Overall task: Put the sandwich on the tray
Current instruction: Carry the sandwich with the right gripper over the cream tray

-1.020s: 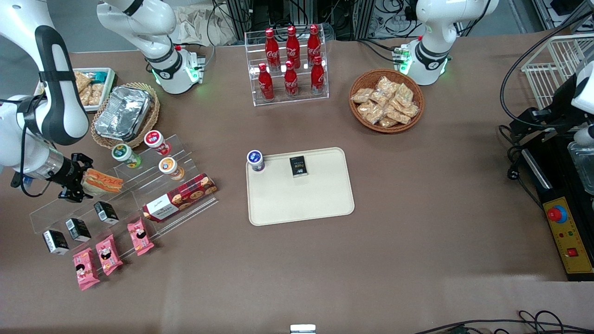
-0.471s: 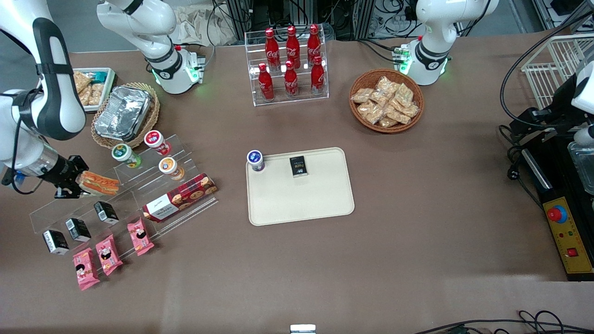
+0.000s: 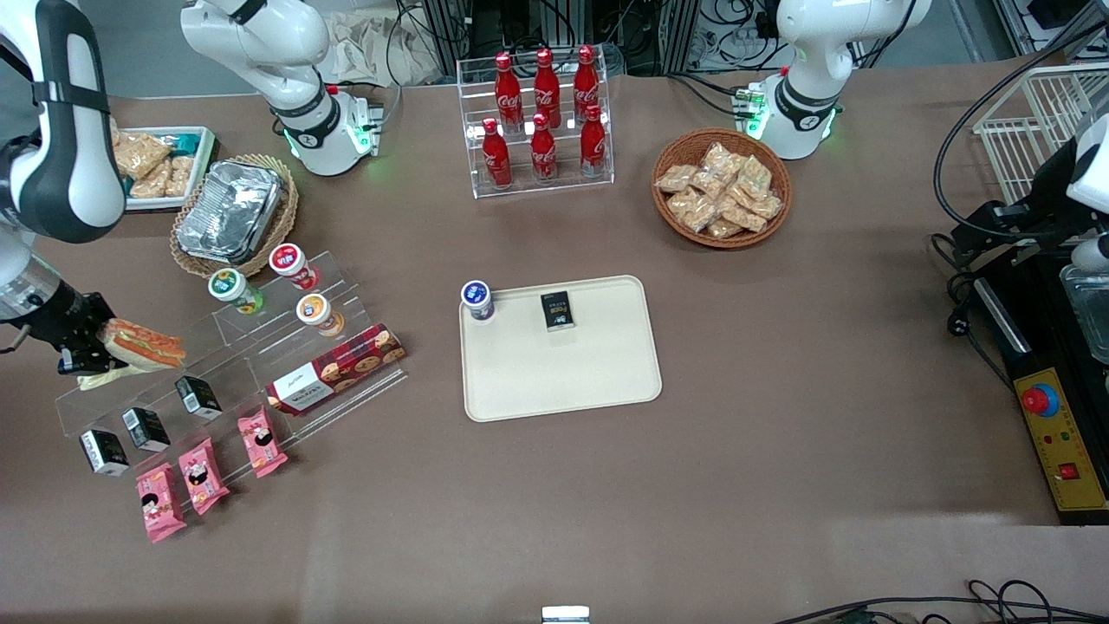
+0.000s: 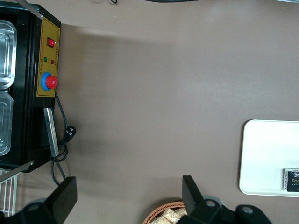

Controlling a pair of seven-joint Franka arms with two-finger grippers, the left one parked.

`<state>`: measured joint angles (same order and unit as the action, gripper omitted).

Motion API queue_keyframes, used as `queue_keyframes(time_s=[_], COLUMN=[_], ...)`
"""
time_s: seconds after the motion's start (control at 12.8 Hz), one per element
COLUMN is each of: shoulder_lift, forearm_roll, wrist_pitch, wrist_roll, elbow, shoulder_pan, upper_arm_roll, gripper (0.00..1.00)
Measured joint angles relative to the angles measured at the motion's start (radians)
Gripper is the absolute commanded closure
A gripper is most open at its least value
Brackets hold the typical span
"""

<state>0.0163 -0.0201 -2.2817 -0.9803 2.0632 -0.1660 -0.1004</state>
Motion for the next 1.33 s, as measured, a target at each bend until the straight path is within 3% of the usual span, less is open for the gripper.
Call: queue_keyframes(time_s=[0.24,0.71,1.02,1.33], shoulder_lift=[0.001,0.038,0.062,0.075], forearm_roll=[0.0,0.0,0.0,0.026], wrist_pitch=[0.134,0.333,0.35,0.351], wrist_roll=[0.13,0.367,0.602,0.643], elbow=[-0.106,-0.26,-0.3,-0.313], shoulder_pan=[0.023,0.179,0.344,0.558], upper_arm_roll=[0.015,0.028,0.03,0.032], gripper=[0.86,0.86,0.86,0.87])
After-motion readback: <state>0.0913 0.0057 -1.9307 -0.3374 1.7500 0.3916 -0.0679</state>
